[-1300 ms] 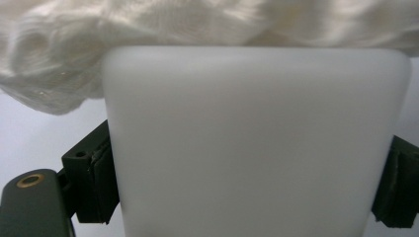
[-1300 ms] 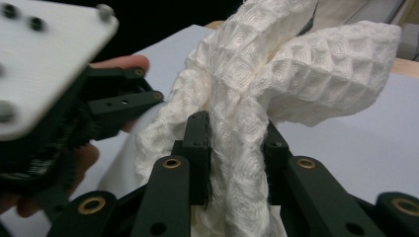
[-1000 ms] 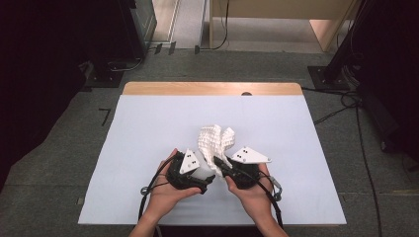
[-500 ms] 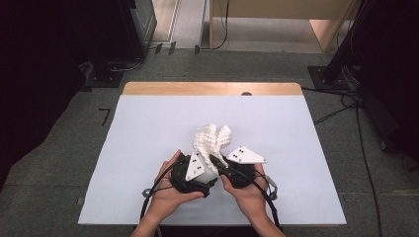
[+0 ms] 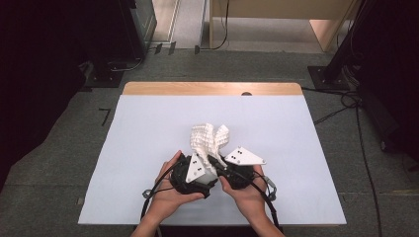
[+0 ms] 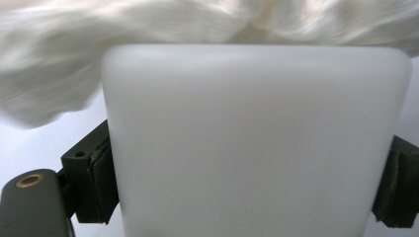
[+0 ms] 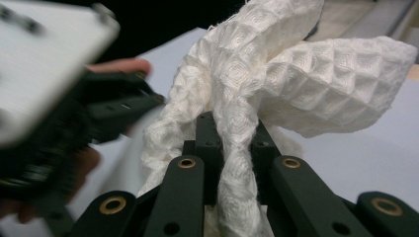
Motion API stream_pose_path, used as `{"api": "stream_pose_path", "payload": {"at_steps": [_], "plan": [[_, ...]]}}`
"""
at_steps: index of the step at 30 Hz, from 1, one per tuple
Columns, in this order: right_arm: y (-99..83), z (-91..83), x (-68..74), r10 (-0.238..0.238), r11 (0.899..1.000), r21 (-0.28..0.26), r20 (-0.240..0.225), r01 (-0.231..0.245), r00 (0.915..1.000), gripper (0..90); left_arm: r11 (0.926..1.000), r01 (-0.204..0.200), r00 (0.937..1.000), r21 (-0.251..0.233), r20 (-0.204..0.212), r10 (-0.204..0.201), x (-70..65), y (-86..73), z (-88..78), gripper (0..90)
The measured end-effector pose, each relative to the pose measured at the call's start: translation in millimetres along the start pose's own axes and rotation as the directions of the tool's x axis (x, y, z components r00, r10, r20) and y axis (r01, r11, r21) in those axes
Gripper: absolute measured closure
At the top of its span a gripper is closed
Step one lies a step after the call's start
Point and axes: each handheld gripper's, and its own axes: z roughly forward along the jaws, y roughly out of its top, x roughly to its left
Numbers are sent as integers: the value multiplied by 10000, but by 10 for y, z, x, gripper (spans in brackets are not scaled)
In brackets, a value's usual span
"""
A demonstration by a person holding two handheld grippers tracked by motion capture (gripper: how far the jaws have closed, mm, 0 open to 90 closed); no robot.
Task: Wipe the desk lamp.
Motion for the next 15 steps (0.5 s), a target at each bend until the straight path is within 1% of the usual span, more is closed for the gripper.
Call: {"api": "stream_pose_path", "payload": {"at_steps": [1, 2, 3, 4, 6, 8, 10, 11, 12, 13, 14, 15], "plan": [[-33, 10, -39, 165, 9999, 32, 94, -165, 9998, 810, 9998, 208, 9998, -40, 58, -207, 27, -10, -4, 87], [-49, 4, -70, 269, 9996, 17, 58, -269, 9996, 810, 9989, 463, 9989, -111, 95, -462, 45, -20, -4, 87], [-52, -11, -81, 292, 9995, 112, 103, -294, 9995, 811, 9975, 681, 9976, -159, 102, -680, 65, -28, -6, 86], [-50, -24, -83, 209, 9996, 181, 149, -211, 9997, 811, 9959, 876, 9961, -212, 117, -874, 79, -35, -5, 87], [-46, -55, -66, 239, 9996, 162, 46, -240, 9997, 811, 9954, 938, 9956, -207, 100, -936, 85, -36, -7, 87], [-22, -85, 4, 186, 9998, -16, -246, -186, 9995, 811, 9977, 661, 9978, -154, -16, -661, 49, -25, -7, 86], [13, -103, 90, 17, 9999, -158, -430, -23, 9991, 811, 9997, 205, 9995, -130, -235, -208, -24, -12, 1, 87], [29, -101, 116, -133, 9996, -246, -418, 123, 9990, 810, 9999, -18, 9996, -110, -298, 15, -48, -8, 3, 87], [37, -92, 128, -202, 9994, -298, -350, 191, 9992, 810, 9998, -152, 9994, -95, -317, 149, -60, -6, 4, 87], [39, -80, 124, -219, 9993, -318, -284, 210, 9994, 808, 9997, -216, 9992, -99, -326, 213, -67, -6, 5, 87], [33, -59, 103, -139, 9995, -292, -228, 133, 9996, 807, 9997, -224, 9992, -122, -325, 220, -65, -9, 5, 87], [19, -28, 61, -138, 9996, -234, -106, 135, 9998, 804, 9998, -114, 9996, -154, -271, 110, -52, -13, 5, 86]]}}
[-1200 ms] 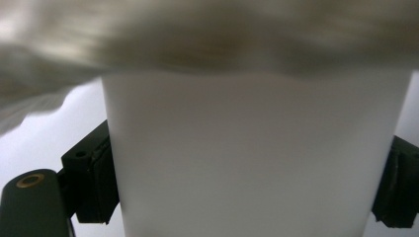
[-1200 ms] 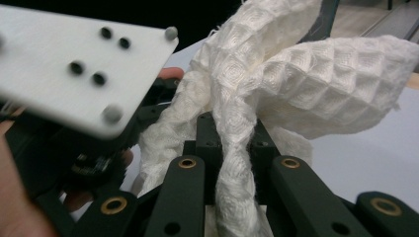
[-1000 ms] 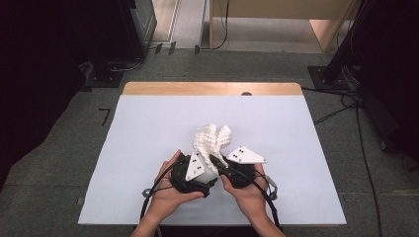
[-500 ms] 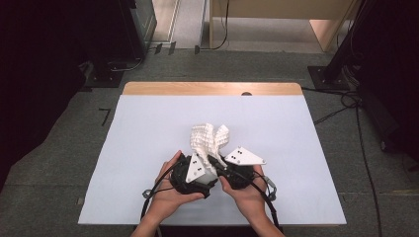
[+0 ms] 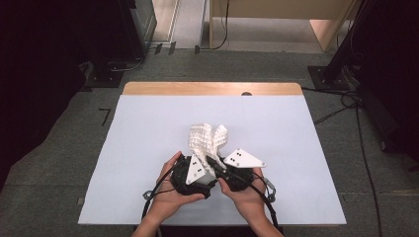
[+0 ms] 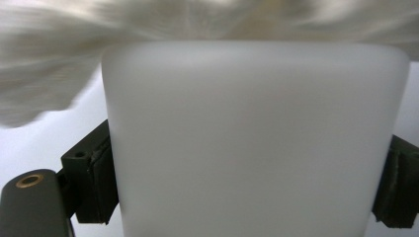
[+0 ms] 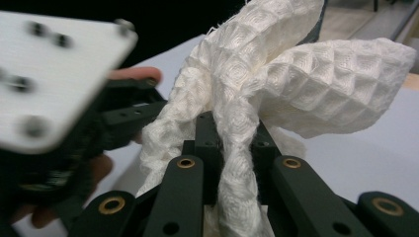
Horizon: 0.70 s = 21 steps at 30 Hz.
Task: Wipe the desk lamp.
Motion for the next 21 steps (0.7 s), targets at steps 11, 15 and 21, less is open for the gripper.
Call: {"api": "stream_pose_path", "payload": {"at_steps": [11, 15, 21], "plan": [[-40, -54, -38, 284, 9996, 89, -251, -282, 9993, 806, 9978, 655, 9978, -123, 35, -655, 55, -24, -9, 86], [1, -35, 40, -180, 9996, -213, -162, 177, 9997, 801, 10000, 28, 9997, -82, -248, -30, -34, -6, 3, 86], [-105, 27, -163, 127, 9997, 201, 466, -137, 9988, 800, 9985, 537, 9983, -110, -203, -539, 12, -10, 4, 86]]}}
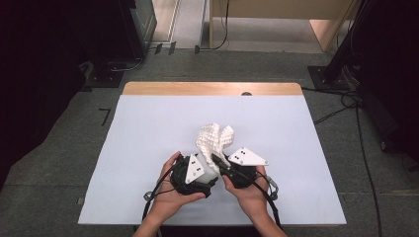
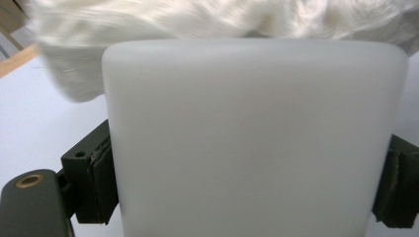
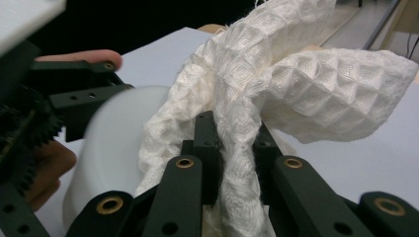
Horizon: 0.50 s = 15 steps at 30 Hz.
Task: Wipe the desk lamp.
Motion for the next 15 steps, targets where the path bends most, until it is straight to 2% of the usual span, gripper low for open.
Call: {"api": "stream_pose_path", "payload": {"at_steps": [2, 4, 7, 10, 11, 13, 15], "plan": [[-1, -22, -9, 29, 9999, 121, 26, -29, 10000, 801, 9993, 382, 9993, -62, 56, -382, 37, -10, -1, 86], [15, -52, 31, 30, 10000, -13, -224, -31, 9997, 800, 9992, 408, 9991, -50, 63, -408, 48, -13, -5, 86], [76, -89, 164, -225, 9993, -329, -707, 202, 9972, 800, 10000, 46, 10000, -48, -84, -47, -9, -7, -3, 86], [116, -83, 227, -493, 9976, -529, -726, 455, 9961, 797, 9990, -432, 9988, -83, -252, 430, -74, -5, 5, 86], [116, -63, 205, -440, 9977, -537, -693, 403, 9966, 796, 9985, -530, 9983, -109, -250, 527, -83, -6, 5, 86], [88, -16, 127, -276, 9990, -365, -461, 259, 9986, 796, 9988, -480, 9986, -131, -233, 477, -73, -8, 6, 86], [31, 20, 37, -139, 9997, -183, -252, 134, 9996, 797, 9998, -136, 9998, -140, -112, 135, -24, -16, 0, 86]]}}
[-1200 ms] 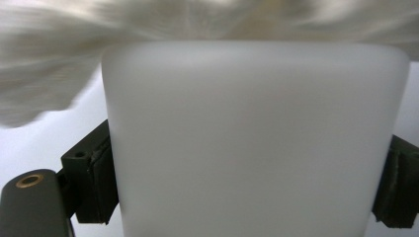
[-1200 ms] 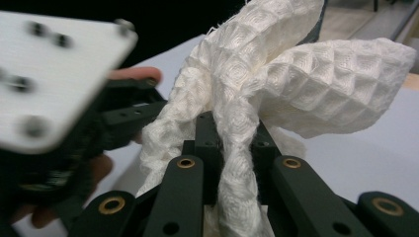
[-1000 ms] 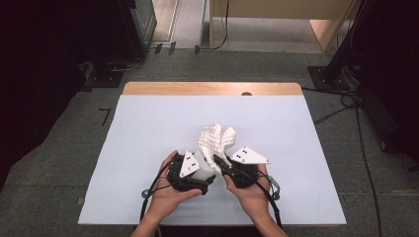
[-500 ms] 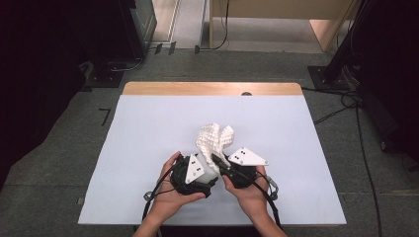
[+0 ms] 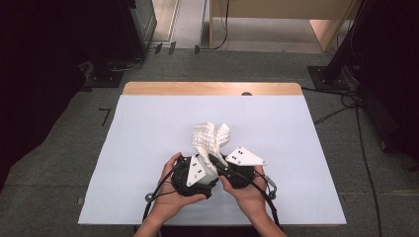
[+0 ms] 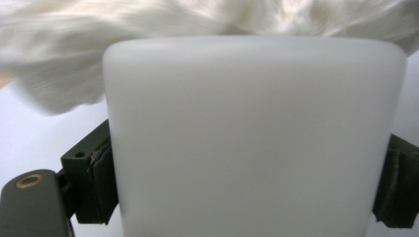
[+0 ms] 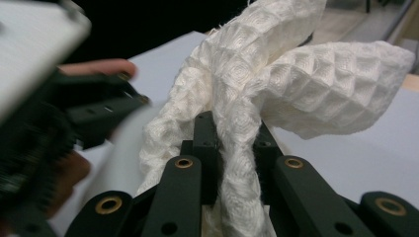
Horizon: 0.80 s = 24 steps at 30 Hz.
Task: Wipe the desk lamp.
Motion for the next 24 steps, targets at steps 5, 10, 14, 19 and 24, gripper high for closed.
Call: {"api": "stream_pose_path", "payload": {"at_steps": [5, 10, 14, 19, 24], "plan": [[-19, -53, -46, 282, 9995, 157, -115, -280, 9995, 800, 9967, 797, 9968, -117, 68, -796, 63, -18, 3, 86], [59, -89, 133, -162, 9995, -272, -542, 148, 9984, 801, 9999, -107, 9996, -56, -252, 105, -48, 1, 9, 86], [24, -18, 58, -189, 9997, -134, -273, 185, 9994, 802, 9999, -82, 9996, -104, -256, 79, -46, -3, 13, 86], [-31, -34, -130, 186, 9996, 201, 183, -190, 9997, 804, 9977, 582, 9980, -339, -218, -589, 17, -15, 21, 85], [29, -162, -270, 428, 9990, -156, 569, -420, 9975, 802, 9526, 2494, 9664, -1740, -179, -2563, 259, -114, -32, 84]]}}
